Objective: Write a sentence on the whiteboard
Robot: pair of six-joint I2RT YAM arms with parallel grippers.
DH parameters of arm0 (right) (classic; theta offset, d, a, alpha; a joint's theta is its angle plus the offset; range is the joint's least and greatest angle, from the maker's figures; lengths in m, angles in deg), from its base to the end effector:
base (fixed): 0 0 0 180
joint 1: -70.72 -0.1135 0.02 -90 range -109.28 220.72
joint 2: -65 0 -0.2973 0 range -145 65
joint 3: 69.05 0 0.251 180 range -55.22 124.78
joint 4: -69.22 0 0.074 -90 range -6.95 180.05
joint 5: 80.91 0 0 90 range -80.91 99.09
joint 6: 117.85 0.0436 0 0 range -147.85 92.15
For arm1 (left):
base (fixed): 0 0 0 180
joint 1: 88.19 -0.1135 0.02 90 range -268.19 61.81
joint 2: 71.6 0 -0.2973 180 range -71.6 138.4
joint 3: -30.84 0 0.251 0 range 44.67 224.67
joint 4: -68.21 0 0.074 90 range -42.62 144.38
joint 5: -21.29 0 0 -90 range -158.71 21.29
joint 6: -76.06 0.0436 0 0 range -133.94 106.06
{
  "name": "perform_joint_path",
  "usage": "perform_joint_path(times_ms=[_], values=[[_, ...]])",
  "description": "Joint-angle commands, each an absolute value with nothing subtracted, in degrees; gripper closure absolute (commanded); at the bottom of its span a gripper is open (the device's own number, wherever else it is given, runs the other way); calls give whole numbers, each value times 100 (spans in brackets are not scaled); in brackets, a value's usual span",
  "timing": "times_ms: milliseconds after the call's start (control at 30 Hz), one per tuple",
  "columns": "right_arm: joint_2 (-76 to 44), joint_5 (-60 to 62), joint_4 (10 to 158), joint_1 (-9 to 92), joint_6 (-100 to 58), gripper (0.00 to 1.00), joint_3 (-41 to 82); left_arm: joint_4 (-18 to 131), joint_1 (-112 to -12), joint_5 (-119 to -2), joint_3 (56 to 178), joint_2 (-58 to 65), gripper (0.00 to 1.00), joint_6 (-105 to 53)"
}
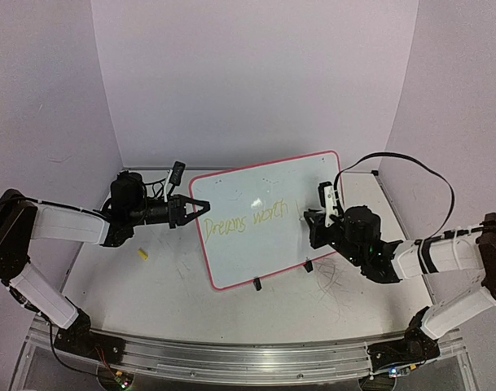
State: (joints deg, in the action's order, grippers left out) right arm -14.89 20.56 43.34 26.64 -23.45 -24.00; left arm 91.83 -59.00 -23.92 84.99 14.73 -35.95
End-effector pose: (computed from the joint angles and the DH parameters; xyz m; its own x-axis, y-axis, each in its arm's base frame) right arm 0.2137 0.1949 0.2446 -0.1530 -0.0435 -0.9873 -0.5305 0.8465 0.0449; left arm 0.2619 -0.1815 0.2609 -0.4781 -0.0376 -0.8775 0.8361 0.2866 -0.4678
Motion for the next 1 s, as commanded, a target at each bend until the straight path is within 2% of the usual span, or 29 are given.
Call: perform_joint_path(times_ms=[0, 167, 500, 967], values=[[-1119, 1982, 4251, 2647, -2309, 100, -2183, 8688, -5942, -2629, 8545, 1473, 100, -2809], [-902, 1775, 4107, 2810, -2194, 100, -2037, 8682, -5940, -2631, 8539, 1458, 100, -2805], [-1486, 1534, 3823, 2828, -2573, 100, -1712, 8675, -5945, -2608, 8563, 1447, 100, -2809], [-1668, 1881, 3807, 2827, -2595, 100, -1690, 8613, -5953, -2599, 8585, 1423, 100, -2799]])
